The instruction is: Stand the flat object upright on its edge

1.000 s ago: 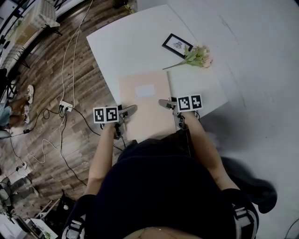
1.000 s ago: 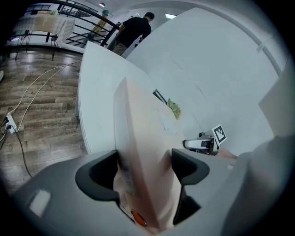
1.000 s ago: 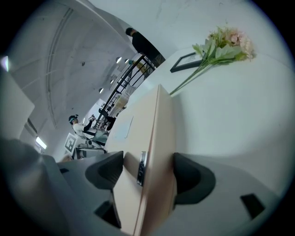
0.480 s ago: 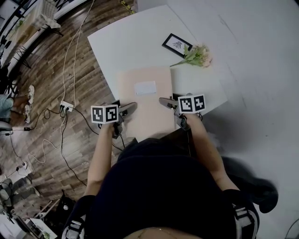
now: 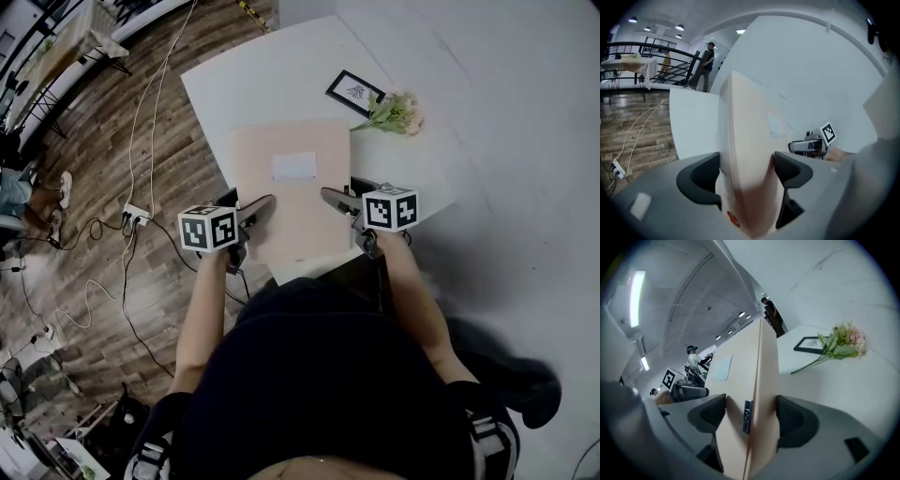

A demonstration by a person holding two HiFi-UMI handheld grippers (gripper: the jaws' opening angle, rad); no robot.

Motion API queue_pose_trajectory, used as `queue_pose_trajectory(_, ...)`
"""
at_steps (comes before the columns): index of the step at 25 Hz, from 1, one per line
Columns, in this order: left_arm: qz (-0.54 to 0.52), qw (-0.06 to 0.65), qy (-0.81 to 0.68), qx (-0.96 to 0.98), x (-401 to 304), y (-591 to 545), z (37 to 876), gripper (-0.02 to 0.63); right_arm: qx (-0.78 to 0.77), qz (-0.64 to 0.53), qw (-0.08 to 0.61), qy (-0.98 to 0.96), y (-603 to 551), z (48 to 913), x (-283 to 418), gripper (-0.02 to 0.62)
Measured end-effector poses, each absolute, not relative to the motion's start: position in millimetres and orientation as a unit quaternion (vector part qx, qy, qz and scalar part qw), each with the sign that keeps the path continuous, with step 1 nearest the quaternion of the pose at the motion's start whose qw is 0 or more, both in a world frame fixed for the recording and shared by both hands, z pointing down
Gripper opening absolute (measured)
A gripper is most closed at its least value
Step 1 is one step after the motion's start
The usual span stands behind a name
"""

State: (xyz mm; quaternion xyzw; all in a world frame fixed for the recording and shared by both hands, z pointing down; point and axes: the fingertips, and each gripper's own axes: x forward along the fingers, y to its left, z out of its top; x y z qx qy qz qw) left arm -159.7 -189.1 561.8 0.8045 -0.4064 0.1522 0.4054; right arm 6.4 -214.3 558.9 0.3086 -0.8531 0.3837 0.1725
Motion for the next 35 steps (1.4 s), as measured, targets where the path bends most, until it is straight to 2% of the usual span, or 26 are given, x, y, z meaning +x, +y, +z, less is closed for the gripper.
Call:
queue_pose_trajectory(8, 0.126, 0.332, -0.422, 0.834, -155.4, -191.2, 539.0, 0.37, 0.319, 0.323, 0.147, -0.879, -215.3, 532.6, 9.0, 0.321)
queue_pose_trajectory(15, 0.141, 0.28, -0.428, 0.848, -153.4, -188.6, 534.6, 0.371, 0.319, 0.243, 0.165, -0.901, -214.7, 522.4, 8.8, 0.321)
queue_pose_trajectory(23, 0.145, 0.21, -0.444, 0.859, -151.8, -194.5, 520.6, 0.37, 0.328, 0.184, 0.153, -0.914, -219.5, 510.6, 9.9, 0.321)
queue_pose_trajectory(35, 0.137, 0.147, -0.455, 0.867, -148.5, -195.5, 507.8, 0.37, 0.342, 0.108, 0.138, -0.923, -220.3, 496.9, 12.8, 0.321)
